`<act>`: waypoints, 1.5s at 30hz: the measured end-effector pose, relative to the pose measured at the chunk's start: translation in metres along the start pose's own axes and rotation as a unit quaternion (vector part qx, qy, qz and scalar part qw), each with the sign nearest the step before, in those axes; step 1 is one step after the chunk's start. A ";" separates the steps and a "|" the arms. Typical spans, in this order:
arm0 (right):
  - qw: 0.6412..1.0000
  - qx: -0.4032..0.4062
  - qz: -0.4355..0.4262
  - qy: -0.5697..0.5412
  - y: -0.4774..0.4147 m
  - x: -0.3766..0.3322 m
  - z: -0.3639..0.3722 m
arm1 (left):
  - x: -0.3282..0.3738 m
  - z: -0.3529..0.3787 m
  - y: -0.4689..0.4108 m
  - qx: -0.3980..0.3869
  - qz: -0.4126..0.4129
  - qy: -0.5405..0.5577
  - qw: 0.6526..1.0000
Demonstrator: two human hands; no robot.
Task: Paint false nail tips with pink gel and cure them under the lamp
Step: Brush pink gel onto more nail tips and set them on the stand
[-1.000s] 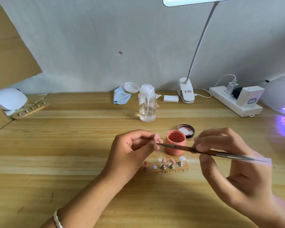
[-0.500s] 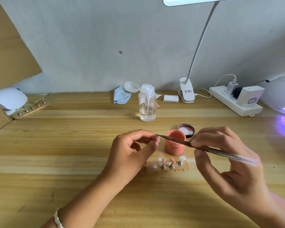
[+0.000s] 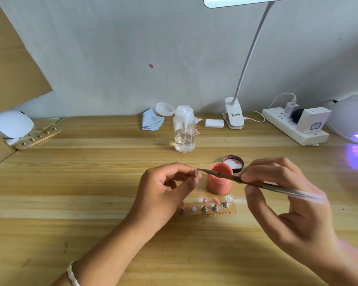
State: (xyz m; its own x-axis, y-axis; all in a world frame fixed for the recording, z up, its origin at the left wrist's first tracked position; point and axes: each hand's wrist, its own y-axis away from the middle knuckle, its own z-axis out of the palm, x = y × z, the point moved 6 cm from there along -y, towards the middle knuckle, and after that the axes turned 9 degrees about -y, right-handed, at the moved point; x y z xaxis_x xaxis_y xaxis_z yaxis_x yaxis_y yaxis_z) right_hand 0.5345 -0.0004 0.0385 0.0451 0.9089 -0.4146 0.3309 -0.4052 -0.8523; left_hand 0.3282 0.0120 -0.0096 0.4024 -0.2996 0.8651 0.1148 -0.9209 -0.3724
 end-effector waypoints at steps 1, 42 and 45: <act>1.000 -0.005 -0.004 -0.007 0.000 -0.001 0.001 | -0.001 0.000 0.000 0.001 -0.003 0.005 1.000; 0.990 0.116 0.074 -0.033 0.005 0.019 -0.021 | -0.005 0.002 0.000 -0.169 -0.059 -0.145 0.973; 0.990 0.116 0.074 -0.028 0.005 0.020 -0.021 | -0.009 0.004 0.001 -0.177 -0.079 -0.136 0.971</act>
State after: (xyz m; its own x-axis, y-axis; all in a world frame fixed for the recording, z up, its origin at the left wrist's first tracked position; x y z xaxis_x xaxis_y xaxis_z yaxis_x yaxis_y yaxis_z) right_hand 0.5567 0.0172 0.0324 0.0234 0.8336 -0.5518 0.0993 -0.5512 -0.8285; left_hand 0.3281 0.0142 -0.0191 0.6365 -0.1140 0.7628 -0.1057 -0.9926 -0.0602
